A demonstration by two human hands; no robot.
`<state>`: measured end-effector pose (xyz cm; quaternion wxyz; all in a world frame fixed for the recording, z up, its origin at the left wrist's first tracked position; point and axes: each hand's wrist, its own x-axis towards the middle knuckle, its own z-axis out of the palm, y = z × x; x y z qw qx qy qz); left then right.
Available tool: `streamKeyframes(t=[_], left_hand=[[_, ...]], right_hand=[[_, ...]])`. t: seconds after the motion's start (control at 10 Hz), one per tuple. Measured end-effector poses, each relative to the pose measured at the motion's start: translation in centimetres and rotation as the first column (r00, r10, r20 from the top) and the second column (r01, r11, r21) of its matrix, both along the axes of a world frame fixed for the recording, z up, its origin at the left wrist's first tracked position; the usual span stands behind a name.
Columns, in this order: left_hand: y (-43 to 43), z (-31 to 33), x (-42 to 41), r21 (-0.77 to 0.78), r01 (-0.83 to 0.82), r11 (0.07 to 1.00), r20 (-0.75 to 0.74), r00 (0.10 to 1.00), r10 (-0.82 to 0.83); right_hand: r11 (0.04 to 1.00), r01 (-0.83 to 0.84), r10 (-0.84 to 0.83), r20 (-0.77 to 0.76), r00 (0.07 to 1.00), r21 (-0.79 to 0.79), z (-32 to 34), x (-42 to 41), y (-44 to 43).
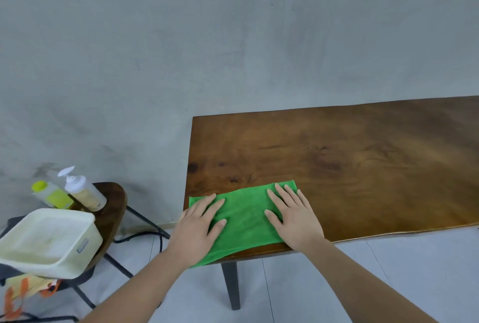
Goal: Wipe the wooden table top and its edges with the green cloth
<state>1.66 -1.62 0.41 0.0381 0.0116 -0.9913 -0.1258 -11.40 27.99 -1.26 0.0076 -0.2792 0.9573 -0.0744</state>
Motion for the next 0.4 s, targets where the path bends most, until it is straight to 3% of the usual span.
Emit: streamKeyframes(t=[0.2, 0.3, 0.4], left_hand=[[1.4, -1.5, -1.2, -0.053, -0.066, 0.996, 0.081, 0.994, 0.071], [1.0, -1.2, -1.8, -0.131, -0.043, 0.99, -0.038, 0.999, 0.038], [1.0, -0.3, -2.4, -0.218, 0.025, 0.976, -0.095, 0.994, -0.047]], right_hand=[[1.0, 0.015, -0.014, 0.064, 0.998, -0.018, 0.7, 0.5, 0.0], [0.998, -0.021, 0.017, -0.055, 0.998, -0.067, 1.2, 0.3, -0.2], [0.993, -0.119, 0.117, -0.075, 0.99, -0.018, 2.4, 0.5, -0.4]])
